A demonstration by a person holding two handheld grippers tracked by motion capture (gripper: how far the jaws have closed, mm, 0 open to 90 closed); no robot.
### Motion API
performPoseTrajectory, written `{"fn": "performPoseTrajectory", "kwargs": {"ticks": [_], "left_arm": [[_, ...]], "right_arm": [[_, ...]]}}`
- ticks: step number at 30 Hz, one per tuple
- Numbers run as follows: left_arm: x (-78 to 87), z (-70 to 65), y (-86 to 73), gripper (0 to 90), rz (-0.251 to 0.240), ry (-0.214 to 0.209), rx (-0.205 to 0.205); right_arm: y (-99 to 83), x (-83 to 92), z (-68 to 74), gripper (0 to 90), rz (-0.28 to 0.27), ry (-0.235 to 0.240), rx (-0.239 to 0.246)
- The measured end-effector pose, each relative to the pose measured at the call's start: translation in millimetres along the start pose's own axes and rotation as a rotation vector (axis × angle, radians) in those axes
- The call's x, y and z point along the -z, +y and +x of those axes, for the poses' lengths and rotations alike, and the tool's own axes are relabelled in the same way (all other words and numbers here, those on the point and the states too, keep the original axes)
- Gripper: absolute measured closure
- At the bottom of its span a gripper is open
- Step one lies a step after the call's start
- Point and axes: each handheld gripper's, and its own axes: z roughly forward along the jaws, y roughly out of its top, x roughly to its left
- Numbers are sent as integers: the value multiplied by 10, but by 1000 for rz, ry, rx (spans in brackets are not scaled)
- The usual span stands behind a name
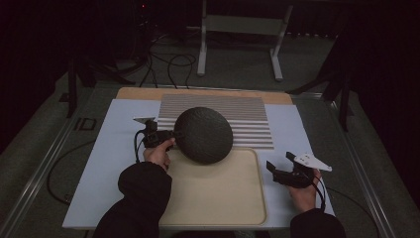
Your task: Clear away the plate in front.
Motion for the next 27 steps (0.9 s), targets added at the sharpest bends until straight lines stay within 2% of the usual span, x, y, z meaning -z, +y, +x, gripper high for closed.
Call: {"fn": "performPoseTrajectory", "kwargs": {"ticks": [7,27], "left_arm": [[56,46,-71,858,11,1,7],[180,137,-278,858,39,-12,-11]], "right_arm": [[0,0,2,91,1,1,0],[-1,-1,5,91,3,-1,0]]}}
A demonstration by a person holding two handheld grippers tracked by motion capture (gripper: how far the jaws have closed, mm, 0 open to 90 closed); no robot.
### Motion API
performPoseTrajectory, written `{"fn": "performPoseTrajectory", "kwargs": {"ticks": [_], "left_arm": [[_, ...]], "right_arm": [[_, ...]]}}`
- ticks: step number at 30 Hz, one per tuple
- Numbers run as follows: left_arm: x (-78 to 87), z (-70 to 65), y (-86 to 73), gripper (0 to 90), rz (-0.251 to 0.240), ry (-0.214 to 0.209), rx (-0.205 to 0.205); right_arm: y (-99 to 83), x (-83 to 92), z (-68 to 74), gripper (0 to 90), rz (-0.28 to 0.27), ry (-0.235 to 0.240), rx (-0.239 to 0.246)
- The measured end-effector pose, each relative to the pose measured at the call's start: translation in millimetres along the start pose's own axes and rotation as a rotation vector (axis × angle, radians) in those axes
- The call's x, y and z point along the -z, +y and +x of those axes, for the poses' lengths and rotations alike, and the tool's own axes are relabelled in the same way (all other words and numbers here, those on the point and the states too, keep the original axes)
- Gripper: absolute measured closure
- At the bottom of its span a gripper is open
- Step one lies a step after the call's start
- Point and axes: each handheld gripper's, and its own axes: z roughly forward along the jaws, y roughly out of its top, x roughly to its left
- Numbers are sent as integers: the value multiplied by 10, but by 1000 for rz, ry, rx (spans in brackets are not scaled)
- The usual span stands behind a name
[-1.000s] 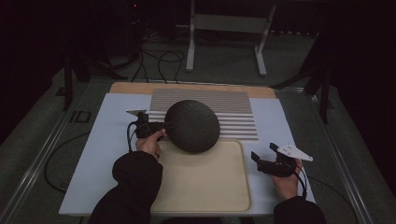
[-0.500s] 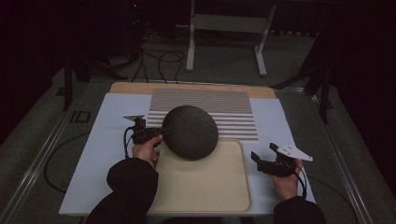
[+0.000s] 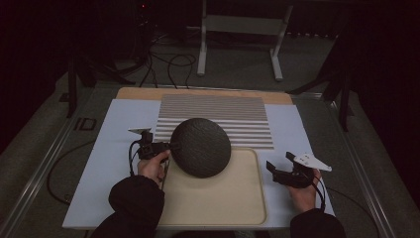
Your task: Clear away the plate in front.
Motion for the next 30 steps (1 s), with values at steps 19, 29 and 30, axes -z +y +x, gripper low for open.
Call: {"fn": "performPoseTrajectory", "kwargs": {"ticks": [19,29,30], "left_arm": [[118,107,-152,858,10,-9,1],[159,138,-216,857,21,-12,0],[163,142,-223,858,22,-12,0]], "right_arm": [[0,-4,4,91,3,-3,2],[-2,-4,0,91,3,-2,0],[-1,-3,2,91,2,-2,0]]}}
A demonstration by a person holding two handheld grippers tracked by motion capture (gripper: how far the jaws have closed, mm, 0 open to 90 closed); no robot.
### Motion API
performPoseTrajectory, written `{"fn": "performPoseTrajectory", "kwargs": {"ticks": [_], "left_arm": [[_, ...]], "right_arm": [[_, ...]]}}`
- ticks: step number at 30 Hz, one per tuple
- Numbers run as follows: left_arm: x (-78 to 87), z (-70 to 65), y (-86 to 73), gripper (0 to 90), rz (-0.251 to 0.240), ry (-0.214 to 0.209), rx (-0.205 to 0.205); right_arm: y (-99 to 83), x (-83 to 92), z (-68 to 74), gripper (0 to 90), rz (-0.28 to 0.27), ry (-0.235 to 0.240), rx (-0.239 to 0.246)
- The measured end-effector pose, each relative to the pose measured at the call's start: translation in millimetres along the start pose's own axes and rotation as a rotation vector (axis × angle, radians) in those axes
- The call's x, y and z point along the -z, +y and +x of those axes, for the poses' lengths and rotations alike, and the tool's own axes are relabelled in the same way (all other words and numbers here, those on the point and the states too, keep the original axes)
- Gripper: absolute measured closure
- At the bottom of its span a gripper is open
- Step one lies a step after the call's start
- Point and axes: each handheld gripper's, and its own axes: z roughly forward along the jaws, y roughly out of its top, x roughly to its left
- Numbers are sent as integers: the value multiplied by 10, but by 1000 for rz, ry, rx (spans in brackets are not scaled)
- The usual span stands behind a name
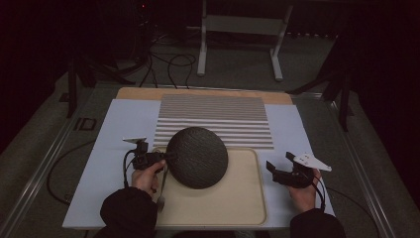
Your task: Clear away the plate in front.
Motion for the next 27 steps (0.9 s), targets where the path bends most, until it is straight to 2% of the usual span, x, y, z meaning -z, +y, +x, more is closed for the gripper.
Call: {"fn": "performPoseTrajectory", "kwargs": {"ticks": [27], "left_arm": [[79,-12,-140,857,33,-1,-17]], "right_arm": [[0,-9,5,91,4,-2,3]]}}
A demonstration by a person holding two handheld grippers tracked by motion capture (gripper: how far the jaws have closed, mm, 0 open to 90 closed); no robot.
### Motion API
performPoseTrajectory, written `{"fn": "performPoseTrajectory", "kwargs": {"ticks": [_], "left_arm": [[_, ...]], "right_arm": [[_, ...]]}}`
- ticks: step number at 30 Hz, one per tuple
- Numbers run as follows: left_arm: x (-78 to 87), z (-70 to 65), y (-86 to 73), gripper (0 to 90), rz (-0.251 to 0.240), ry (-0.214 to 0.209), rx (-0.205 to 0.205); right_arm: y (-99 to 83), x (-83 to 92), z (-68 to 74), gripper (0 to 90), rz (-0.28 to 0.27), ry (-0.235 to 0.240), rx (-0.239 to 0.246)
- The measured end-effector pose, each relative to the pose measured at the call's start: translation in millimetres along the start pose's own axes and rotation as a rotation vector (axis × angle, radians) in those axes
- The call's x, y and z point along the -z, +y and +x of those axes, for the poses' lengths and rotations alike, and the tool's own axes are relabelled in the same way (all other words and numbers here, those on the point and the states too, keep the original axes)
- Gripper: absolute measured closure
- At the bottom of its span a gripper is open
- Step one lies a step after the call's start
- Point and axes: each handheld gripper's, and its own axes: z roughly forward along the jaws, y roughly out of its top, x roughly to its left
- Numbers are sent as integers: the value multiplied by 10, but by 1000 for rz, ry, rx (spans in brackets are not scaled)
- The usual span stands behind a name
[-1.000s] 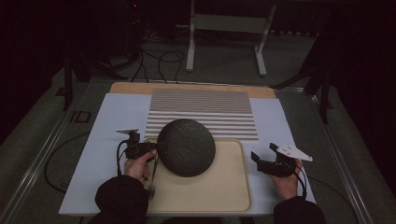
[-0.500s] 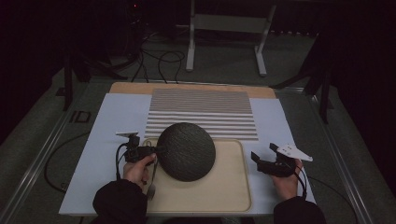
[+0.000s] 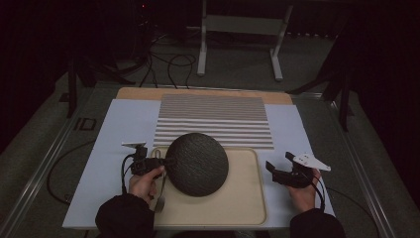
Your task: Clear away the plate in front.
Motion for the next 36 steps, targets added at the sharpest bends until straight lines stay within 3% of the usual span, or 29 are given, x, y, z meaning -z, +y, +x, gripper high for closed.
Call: {"fn": "performPoseTrajectory", "kwargs": {"ticks": [36], "left_arm": [[25,40,-225,854,54,-22,-12]], "right_arm": [[0,7,1,91,0,-1,-2]]}}
